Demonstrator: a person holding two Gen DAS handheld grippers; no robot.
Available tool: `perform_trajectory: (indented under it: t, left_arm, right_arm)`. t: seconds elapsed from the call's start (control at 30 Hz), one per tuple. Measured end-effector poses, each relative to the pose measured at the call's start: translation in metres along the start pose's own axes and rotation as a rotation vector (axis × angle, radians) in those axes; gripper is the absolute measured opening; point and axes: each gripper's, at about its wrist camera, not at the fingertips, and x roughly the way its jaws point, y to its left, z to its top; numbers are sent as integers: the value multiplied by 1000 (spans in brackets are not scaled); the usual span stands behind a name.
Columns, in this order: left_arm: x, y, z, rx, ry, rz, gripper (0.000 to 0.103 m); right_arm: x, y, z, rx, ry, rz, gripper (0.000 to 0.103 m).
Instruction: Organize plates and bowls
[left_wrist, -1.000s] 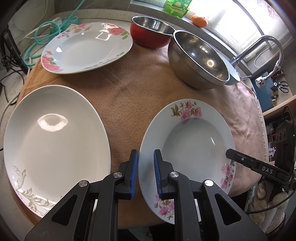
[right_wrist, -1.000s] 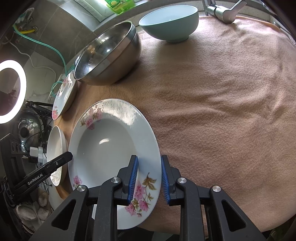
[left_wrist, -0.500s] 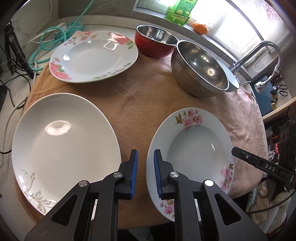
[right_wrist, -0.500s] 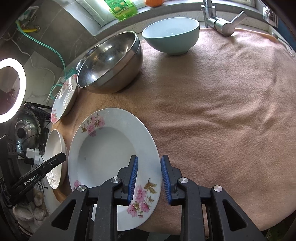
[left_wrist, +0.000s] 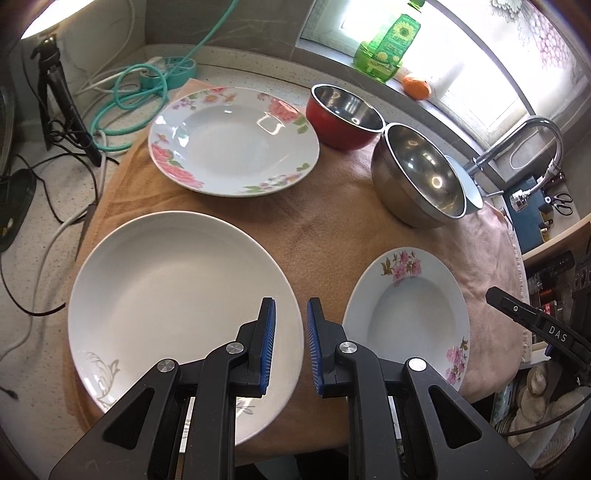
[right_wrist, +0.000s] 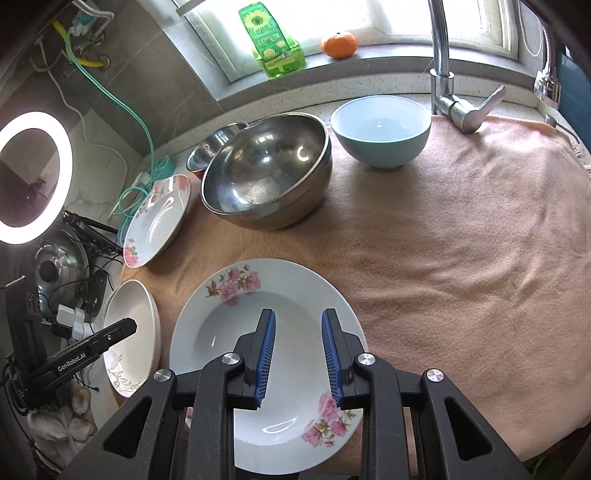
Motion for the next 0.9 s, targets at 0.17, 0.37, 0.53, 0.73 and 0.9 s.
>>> perform_trajectory:
  t: [0.17, 0.37, 0.53, 0.73, 0.9]
  left_arm:
    - [-7, 21, 7, -17, -9, 2, 15]
    - [-14, 46, 21, -15, -37, 20, 15]
    - [-20, 70, 37, -14, -68, 52, 15]
    - [-26, 98, 54, -52, -111, 69, 15]
    - [-28, 112, 67, -76, -138, 70, 15]
  right_arm:
    - [3, 21, 5, 21, -11, 44, 24]
    - [5, 56, 11, -25, -25, 30, 25]
    - [10, 81, 18, -52, -29, 22, 25]
    - [19, 111, 30, -101, -27, 32, 25]
    - [32, 130, 42, -123, -14, 33, 28]
